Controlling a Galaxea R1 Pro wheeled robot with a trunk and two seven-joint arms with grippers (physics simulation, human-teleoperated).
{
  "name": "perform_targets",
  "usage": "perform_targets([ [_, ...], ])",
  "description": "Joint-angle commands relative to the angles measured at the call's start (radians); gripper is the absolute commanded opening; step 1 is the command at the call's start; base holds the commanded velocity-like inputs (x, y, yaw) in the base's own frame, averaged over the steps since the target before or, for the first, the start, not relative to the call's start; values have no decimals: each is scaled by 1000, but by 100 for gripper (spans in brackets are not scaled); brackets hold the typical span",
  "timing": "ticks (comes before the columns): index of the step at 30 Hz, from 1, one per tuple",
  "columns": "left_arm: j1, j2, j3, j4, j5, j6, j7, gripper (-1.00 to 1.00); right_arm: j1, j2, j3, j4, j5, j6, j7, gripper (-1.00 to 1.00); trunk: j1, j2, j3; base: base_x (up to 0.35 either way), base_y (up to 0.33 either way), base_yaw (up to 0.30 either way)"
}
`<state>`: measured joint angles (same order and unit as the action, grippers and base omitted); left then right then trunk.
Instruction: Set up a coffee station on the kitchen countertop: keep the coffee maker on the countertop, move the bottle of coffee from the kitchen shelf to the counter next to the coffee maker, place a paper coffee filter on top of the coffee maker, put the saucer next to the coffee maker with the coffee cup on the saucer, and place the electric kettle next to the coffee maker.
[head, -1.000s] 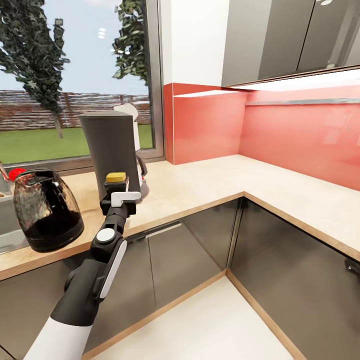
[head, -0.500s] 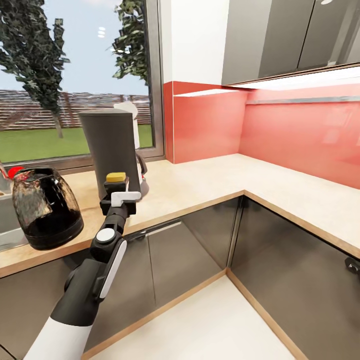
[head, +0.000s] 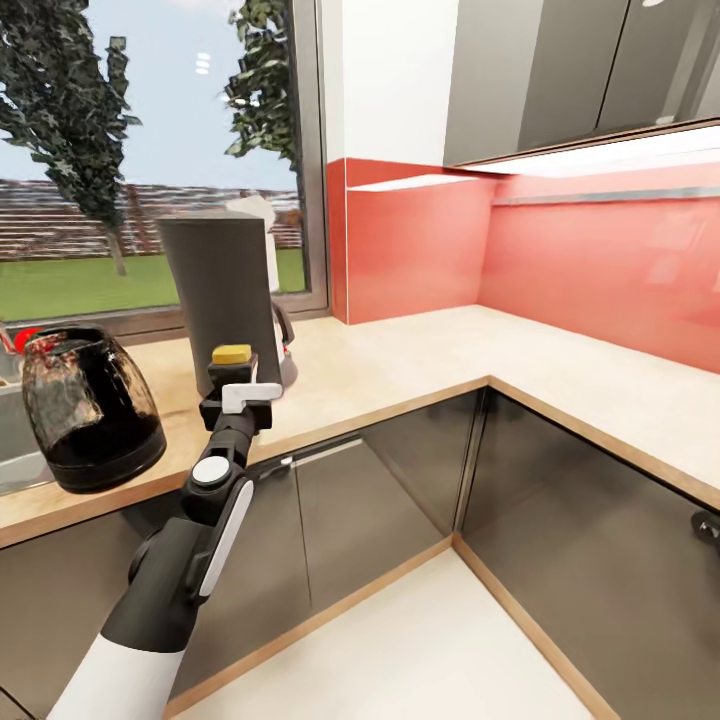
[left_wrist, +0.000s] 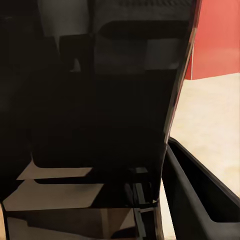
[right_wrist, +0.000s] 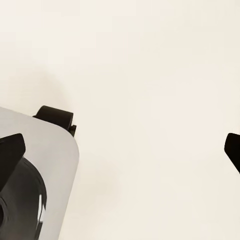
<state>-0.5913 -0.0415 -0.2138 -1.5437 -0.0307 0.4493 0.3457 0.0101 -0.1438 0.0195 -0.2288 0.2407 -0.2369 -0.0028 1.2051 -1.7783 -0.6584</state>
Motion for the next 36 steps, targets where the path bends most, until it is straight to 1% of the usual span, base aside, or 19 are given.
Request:
perform_targets([
  [1,-1,0,-1,-1,-6,8,3,-100,1,0,1,-2,3,-1,0,100,4,-8,-4,0,0,0],
  [5,-1,0,0,-1,-6,8,3,-100,1,0,2,-2,3,0,0,100,4,-8,-4,0,0,0],
  [9,-1,0,0,-1,-7,8,3,-100,1,0,2,-2,3,0,0,100,19,-36,-17,0,0,0],
  [13,-1,0,0,-1,-6,8,3,-100,1,0,2,-2,3,0,0,100,19,-36,-17,0,0,0],
  [18,-1,0,0,-2,-6,8,3,-100,1,0,2,-2,3,0,0,100,38,-71,-32,0,0,0],
  [36,-1,0,1,-4,-6,8,3,-100,1,0,2,-2,3,1,0,100,38,-71,-32,8,0,0],
])
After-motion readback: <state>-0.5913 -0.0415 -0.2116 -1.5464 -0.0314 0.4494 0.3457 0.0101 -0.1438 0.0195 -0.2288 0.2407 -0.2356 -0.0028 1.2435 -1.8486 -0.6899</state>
